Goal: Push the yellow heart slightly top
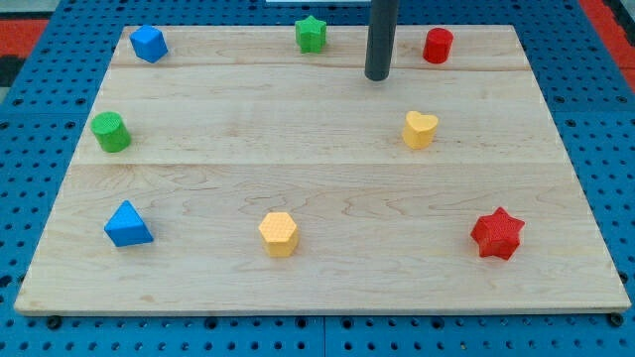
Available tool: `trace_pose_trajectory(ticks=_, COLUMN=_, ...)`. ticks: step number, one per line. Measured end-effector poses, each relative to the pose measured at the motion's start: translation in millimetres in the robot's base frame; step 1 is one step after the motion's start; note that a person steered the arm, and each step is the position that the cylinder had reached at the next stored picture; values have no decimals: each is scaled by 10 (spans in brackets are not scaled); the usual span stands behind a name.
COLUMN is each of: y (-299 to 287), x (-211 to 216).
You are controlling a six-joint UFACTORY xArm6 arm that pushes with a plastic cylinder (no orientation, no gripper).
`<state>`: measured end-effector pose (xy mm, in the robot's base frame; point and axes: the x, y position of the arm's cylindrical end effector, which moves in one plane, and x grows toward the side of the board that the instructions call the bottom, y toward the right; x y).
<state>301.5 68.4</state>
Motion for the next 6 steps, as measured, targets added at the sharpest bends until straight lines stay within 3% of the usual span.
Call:
trace_pose_trajectory(ticks=1, y=-377, x=184)
trace_pose_trajectory(ticks=2, y=-315, x=868)
trace_pose_trajectory(ticks=3, y=-99, x=1155)
trace_pose_trajectory(ticks=4, y=729, x=1039)
trace_pose_trajectory(ticks=5, y=1093, x=774)
trace_pose_trajectory(ticks=6, y=1437, x=949)
